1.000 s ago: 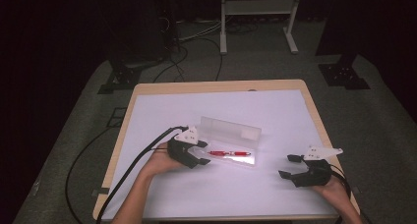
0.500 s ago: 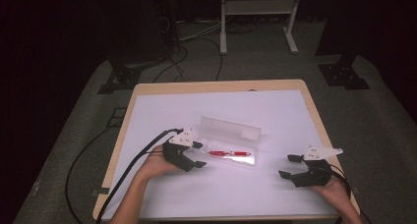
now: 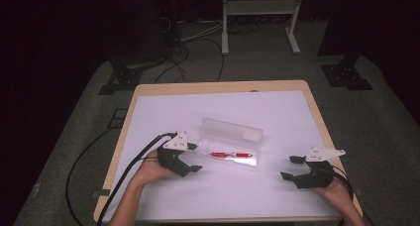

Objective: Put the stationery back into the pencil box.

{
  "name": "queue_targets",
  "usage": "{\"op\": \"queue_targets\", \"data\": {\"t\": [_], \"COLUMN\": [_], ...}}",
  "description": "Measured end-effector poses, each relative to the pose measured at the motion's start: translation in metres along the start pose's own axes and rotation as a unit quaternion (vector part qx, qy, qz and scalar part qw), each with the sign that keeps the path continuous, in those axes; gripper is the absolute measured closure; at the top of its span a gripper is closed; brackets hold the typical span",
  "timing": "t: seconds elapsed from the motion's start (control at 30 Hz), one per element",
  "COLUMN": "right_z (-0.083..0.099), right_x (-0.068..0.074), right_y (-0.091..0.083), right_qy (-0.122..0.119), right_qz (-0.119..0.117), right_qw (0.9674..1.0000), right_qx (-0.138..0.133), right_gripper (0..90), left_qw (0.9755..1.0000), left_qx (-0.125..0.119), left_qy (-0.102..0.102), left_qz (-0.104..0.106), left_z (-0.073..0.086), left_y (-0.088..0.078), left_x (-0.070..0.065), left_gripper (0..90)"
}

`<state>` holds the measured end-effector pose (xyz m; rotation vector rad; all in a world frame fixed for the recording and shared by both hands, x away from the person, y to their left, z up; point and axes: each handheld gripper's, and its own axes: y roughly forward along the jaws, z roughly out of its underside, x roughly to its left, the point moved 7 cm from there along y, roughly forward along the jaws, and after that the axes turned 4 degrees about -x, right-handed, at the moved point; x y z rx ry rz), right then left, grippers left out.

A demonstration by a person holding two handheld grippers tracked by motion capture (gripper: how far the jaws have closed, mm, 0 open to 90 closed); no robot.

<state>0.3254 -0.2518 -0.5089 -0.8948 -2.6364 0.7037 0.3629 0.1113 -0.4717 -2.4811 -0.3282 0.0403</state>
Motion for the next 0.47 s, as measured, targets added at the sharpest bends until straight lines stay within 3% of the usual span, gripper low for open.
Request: {"op": "queue_targets", "data": {"t": [0.47], "right_z": [0.000], "right_x": [0.000], "right_y": [0.001], "right_qy": [0.000], "right_qz": [-0.001], "right_qw": [1.0000], "right_qx": [0.001], "right_gripper": [24.9], "left_qw": [0.9997], "left_qx": [-0.015], "left_qy": [-0.001], "left_qz": [-0.019], "left_z": [0.008], "left_y": [-0.014], "left_x": [-0.009], "left_gripper": [18.3]}}
